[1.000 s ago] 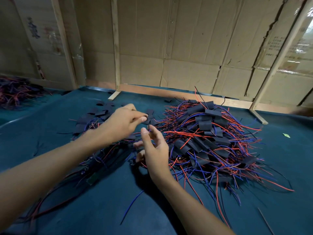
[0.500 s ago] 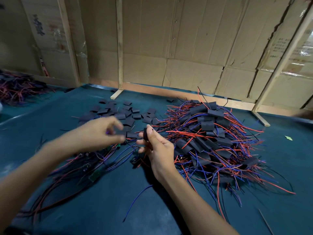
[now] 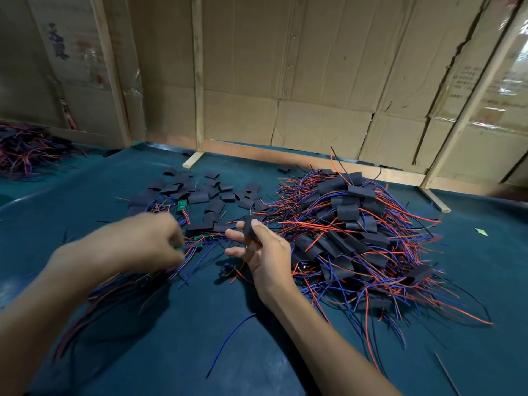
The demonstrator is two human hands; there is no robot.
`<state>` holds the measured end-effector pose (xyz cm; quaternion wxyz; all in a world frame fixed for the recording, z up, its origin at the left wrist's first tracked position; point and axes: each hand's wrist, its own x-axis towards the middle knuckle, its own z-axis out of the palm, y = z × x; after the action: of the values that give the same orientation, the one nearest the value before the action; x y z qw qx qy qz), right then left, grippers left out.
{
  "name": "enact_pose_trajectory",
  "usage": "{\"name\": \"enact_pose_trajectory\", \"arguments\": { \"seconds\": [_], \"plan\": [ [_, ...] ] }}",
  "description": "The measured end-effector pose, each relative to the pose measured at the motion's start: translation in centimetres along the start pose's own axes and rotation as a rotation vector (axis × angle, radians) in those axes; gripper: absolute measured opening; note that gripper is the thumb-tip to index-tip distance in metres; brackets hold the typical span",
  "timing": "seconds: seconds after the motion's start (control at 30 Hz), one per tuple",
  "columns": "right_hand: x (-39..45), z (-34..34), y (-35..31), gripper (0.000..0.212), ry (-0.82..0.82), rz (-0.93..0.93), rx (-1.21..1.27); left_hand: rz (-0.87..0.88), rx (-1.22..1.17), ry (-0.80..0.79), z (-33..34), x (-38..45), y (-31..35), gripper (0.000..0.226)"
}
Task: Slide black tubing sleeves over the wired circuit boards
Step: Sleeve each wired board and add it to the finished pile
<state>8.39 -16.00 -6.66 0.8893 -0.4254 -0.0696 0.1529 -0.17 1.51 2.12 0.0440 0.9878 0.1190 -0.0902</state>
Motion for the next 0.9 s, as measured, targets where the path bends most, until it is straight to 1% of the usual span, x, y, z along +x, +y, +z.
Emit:
{"name": "enact_pose_trajectory", "arguments": {
  "seconds": [0.07, 0.1, 0.13, 0.17, 0.23, 0.3, 0.43, 0.47, 0.53, 0.6, 0.63, 0.7, 0.73, 0.8, 0.9],
  "plan": [
    [0.0, -0.1, 0.1, 0.022, -0.016, -0.013, -0.002, 0.031, -0.171, 0.122, -2.0, 1.5, -0.4, 0.016],
    [0.0, -0.2, 0.1, 0.020, -0.020, -0.024, -0.004, 0.052, -0.331, 0.190, -3.0, 2.3, -0.5, 0.014],
    [0.0, -0.2, 0.1, 0.020, -0.022, -0.034, -0.006, 0.079, -0.557, 0.229, -3.8, 3.1, -0.4, 0.011],
    [-0.1, -0.2, 0.1, 0.021, -0.021, -0.042, -0.003, 0.120, -0.831, 0.217, -4.3, 3.8, 0.1, 0.008],
    [-0.2, -0.1, 0.1, 0.031, -0.010, -0.040, 0.029, 0.246, -1.359, 0.077, -4.6, 4.9, 1.6, 0.007],
    [-0.4, 0.0, 0.1, 0.036, -0.002, -0.029, 0.062, 0.310, -1.753, -0.029, -3.5, 6.3, 3.2, 0.013],
    [-0.4, 0.2, -0.1, 0.045, 0.020, -0.010, 0.091, 0.254, -2.279, -0.034, 0.1, 8.6, 5.7, 0.012],
    [-0.3, 0.1, -0.1, 0.043, 0.020, -0.007, 0.103, 0.254, -2.401, -0.039, 1.1, 9.0, 6.0, 0.013],
    [-0.2, -0.1, -0.2, 0.032, 0.016, 0.013, 0.135, 0.286, -2.615, -0.075, 2.8, 9.4, 6.2, 0.014],
    [-0.1, -0.3, -0.5, 0.021, -0.003, 0.045, 0.160, 0.333, -2.769, -0.101, 4.1, 9.5, 6.3, 0.015],
    [-0.1, -0.4, -0.6, 0.019, -0.013, 0.056, 0.169, 0.349, -2.815, -0.093, 4.5, 9.5, 6.3, 0.017],
    [-0.2, -0.5, -0.7, 0.018, -0.018, 0.070, 0.181, 0.369, -2.817, -0.053, 5.0, 9.3, 6.4, 0.024],
    [-0.1, -0.5, -0.7, 0.019, -0.015, 0.075, 0.187, 0.384, -2.785, -0.050, 5.1, 9.2, 6.4, 0.029],
    [0.0, -0.5, -0.7, 0.020, -0.001, 0.074, 0.208, 0.418, -2.677, -0.064, 5.2, 8.9, 6.6, 0.031],
    [0.1, -0.7, -0.7, 0.024, 0.022, 0.047, 0.231, 0.475, -2.377, -0.008, 5.7, 8.8, 7.2, 0.033]
  ]
}}
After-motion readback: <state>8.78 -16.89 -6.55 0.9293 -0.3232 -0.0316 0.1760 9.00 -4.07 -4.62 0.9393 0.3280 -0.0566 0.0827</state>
